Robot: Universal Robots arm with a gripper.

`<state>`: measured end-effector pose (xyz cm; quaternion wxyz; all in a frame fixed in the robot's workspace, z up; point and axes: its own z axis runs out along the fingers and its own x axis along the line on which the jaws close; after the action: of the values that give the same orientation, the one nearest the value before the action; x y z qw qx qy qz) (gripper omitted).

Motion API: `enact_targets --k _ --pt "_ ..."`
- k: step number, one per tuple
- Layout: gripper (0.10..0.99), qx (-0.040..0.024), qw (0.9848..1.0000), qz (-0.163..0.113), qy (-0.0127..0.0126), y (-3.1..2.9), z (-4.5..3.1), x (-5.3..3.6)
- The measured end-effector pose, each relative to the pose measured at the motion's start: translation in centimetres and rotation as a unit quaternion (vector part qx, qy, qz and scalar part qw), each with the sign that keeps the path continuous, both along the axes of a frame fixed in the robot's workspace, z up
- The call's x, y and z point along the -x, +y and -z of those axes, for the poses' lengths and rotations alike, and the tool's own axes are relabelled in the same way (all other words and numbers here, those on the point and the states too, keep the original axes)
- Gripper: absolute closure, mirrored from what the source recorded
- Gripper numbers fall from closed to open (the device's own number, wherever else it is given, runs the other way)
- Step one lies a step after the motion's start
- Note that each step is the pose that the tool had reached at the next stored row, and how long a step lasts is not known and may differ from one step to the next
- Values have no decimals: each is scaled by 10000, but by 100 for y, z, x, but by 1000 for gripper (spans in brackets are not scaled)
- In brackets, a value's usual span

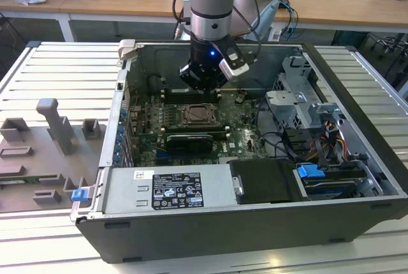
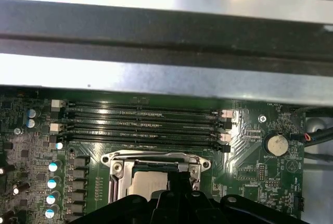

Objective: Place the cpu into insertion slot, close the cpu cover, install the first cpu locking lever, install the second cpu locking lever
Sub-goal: 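Install the second cpu locking lever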

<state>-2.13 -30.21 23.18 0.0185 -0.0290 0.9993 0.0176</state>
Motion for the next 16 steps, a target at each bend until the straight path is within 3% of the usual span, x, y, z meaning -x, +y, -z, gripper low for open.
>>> enact_targets --k 16 --pt "980 0 10000 0 0 -85 0 0"
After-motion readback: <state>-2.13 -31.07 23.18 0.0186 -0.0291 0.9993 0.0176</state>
